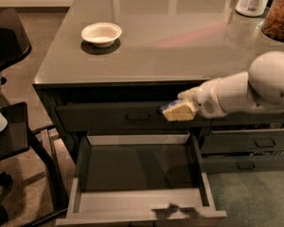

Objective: Place rxbar blueberry into middle drawer

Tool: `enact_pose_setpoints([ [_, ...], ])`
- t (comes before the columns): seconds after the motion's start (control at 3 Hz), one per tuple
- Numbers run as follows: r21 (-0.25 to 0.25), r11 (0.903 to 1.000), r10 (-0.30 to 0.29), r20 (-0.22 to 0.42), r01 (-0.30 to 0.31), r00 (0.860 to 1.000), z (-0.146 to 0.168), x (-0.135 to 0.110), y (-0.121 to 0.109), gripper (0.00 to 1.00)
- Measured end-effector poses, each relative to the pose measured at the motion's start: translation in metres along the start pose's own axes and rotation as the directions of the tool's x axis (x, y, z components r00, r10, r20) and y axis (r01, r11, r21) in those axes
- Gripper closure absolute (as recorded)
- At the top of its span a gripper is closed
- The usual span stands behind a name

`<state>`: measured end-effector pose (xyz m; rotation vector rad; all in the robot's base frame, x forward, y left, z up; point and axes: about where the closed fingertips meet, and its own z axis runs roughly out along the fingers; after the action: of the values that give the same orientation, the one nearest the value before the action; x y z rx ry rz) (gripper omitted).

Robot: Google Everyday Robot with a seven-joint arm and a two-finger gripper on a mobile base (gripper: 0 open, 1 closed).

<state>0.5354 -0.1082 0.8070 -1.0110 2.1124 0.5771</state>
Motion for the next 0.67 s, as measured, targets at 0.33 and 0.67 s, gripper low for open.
enact_pose_setpoints([
  [0.33,-0.046,0.9988,0.018,-0.004,-0.018,1.0,0.047,0.041,0.005,1.0],
  [0.67,-0.065,0.9975,0.03,0.027,-0.029,0.999,0.098,0.079,0.004,1.0],
])
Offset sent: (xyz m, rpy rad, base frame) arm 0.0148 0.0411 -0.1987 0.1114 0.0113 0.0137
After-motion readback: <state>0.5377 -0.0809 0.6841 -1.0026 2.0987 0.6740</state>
